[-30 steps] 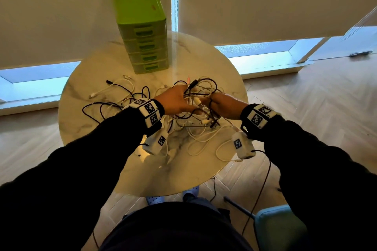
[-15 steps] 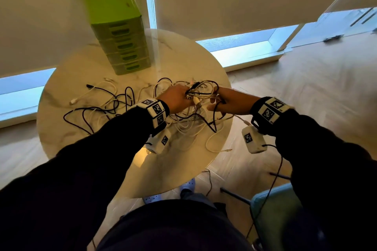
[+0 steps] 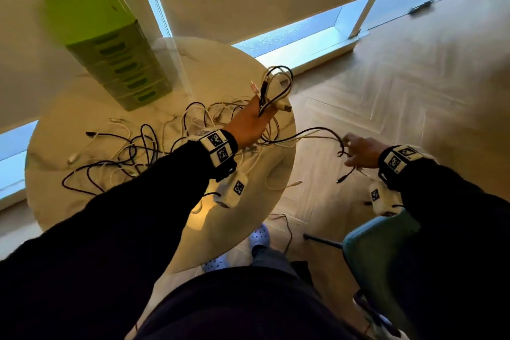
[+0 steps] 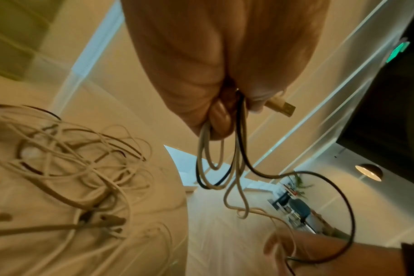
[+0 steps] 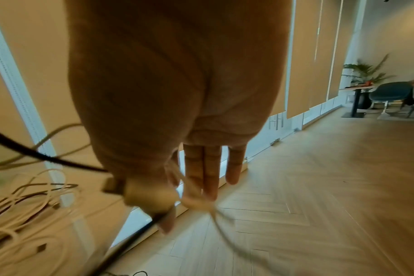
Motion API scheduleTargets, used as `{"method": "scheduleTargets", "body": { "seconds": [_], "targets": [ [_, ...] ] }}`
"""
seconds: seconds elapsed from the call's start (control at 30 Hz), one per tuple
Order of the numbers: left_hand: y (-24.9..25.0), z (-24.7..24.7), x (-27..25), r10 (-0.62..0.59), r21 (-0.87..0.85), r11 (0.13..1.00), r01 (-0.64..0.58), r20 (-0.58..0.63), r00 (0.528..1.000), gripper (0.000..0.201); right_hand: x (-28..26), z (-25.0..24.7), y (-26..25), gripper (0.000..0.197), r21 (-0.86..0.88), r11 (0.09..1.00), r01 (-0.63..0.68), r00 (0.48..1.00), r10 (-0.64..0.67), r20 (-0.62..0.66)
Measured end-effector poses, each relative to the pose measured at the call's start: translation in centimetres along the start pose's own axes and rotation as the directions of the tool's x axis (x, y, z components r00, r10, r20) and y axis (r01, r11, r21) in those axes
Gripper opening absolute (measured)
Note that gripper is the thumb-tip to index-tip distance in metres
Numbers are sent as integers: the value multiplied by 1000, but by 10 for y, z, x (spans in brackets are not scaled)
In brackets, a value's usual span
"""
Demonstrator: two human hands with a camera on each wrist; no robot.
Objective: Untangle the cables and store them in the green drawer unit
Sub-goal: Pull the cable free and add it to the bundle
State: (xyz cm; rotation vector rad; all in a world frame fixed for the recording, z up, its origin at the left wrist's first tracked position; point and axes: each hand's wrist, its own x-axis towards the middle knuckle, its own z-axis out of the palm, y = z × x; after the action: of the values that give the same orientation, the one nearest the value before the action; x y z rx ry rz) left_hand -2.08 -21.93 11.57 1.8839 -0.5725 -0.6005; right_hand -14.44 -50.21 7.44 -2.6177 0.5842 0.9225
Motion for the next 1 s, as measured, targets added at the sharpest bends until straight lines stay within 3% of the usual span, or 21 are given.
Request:
{"method": "scheduleTargets", "body": {
  "seconds": [0.13, 0.2, 0.33, 0.47, 0.63, 0.73, 0.87, 1.0],
  "targets": [
    [3, 45, 26, -22, 43, 999, 18, 76, 997, 52, -3, -11, 24, 93, 2, 994, 108, 991, -108, -73],
    [-1, 65, 41, -15, 75, 997, 8, 103, 995, 61, -9, -22, 25, 103, 73, 973, 217, 972, -209, -111],
    [16, 93, 59, 1, 108, 994, -14, 117, 993, 47, -23, -35, -1, 112, 192, 907, 374, 927, -356, -121],
    [31, 105, 69, 34, 49, 998, -43, 177, 984, 31, -12, -22, -25, 93, 385, 847, 367, 927, -369, -73],
    [42, 98, 76, 62, 104, 991, -81, 169, 984, 37, 13, 1, -21, 46, 713, 644, 278, 932, -360, -39],
    [35, 93, 84, 32, 131, 990, -50, 140, 990, 38, 16, -2, -14, 20, 605, 712, 356, 915, -399, -69],
    [33, 87, 87, -12, 154, 988, -3, 96, 995, 66, 22, -12, 6, 28, 363, 843, 398, 917, -366, -157],
    [30, 77, 87, -68, 225, 972, 72, -25, 997, 69, 27, -17, 34, 35, 315, 902, 295, 939, -211, -272]
  ]
}}
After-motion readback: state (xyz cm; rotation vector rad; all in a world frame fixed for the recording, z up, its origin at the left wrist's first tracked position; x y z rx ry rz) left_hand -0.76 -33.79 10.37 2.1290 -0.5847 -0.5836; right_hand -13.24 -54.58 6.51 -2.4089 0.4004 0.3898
